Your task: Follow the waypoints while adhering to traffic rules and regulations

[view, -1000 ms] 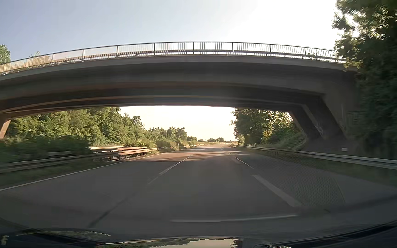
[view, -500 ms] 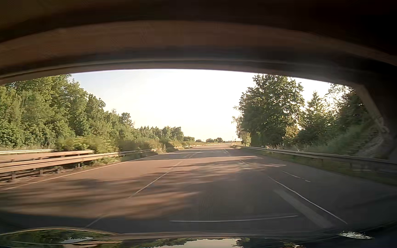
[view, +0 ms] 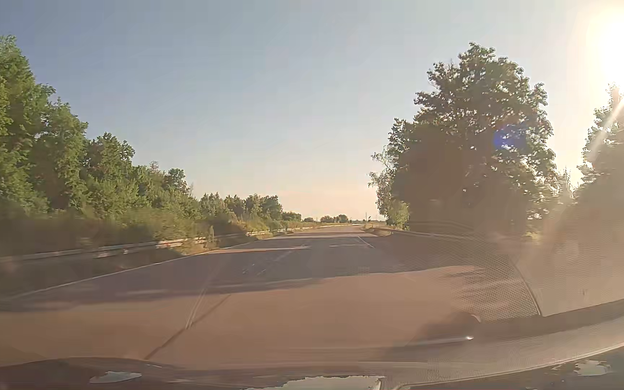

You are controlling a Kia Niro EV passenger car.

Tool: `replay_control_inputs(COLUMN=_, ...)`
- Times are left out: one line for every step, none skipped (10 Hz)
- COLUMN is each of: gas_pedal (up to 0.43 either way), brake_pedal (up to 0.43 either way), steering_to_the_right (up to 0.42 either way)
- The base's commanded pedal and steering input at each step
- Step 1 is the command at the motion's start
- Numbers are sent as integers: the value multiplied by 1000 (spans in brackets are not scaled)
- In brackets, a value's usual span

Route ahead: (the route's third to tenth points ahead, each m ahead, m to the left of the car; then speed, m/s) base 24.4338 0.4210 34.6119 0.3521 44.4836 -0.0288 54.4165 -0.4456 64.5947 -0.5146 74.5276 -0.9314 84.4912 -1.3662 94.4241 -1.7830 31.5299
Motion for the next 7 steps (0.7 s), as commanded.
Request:
replay_control_inputs(gas_pedal=248, brake_pedal=0, steering_to_the_right=4)
replay_control_inputs(gas_pedal=248, brake_pedal=0, steering_to_the_right=4)
replay_control_inputs(gas_pedal=248, brake_pedal=0, steering_to_the_right=4)
replay_control_inputs(gas_pedal=248, brake_pedal=0, steering_to_the_right=4)
replay_control_inputs(gas_pedal=248, brake_pedal=0, steering_to_the_right=4)
replay_control_inputs(gas_pedal=248, brake_pedal=0, steering_to_the_right=4)
replay_control_inputs(gas_pedal=248, brake_pedal=0, steering_to_the_right=4)
